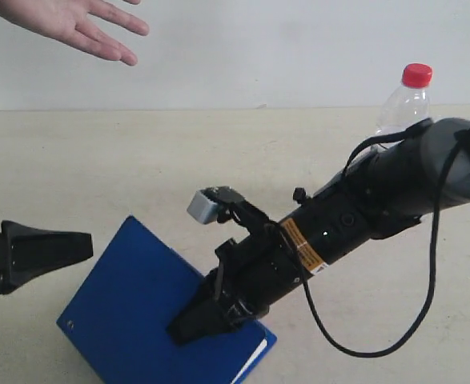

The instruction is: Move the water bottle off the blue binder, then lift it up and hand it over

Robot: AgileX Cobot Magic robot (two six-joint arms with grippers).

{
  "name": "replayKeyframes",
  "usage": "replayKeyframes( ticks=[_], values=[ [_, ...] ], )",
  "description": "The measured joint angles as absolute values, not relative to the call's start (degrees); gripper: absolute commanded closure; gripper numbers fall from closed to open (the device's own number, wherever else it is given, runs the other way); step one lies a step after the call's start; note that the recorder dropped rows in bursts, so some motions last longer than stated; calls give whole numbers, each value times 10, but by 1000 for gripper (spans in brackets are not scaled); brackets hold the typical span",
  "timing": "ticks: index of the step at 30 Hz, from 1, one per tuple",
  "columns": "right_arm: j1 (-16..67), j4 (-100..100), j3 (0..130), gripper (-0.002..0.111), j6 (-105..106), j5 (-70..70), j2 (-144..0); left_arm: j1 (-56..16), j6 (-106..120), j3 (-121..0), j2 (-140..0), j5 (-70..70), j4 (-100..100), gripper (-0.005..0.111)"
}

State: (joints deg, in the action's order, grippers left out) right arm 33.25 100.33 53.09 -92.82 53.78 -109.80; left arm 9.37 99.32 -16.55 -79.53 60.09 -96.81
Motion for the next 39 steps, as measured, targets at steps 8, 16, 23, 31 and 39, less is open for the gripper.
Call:
replayKeyframes(
  ticks=[8, 16, 23, 31, 39],
  values=[
    [333, 1003, 531, 108, -900, 484, -997, 94, 1014, -111, -768, 539, -988, 31],
    [333, 1009, 531, 108, -904, 479, -970, 94, 1042, -103, -768, 531, -992, 28],
    [333, 1008, 531, 102, -924, 437, -969, 94, 1065, -103, -768, 531, -992, 28],
    [333, 1002, 531, 62, -1006, 316, -989, 94, 1070, -79, -768, 506, -996, 28],
    [333, 1002, 575, 62, -1045, 263, -1098, 94, 1053, -30, -768, 540, -997, 28]
  ],
)
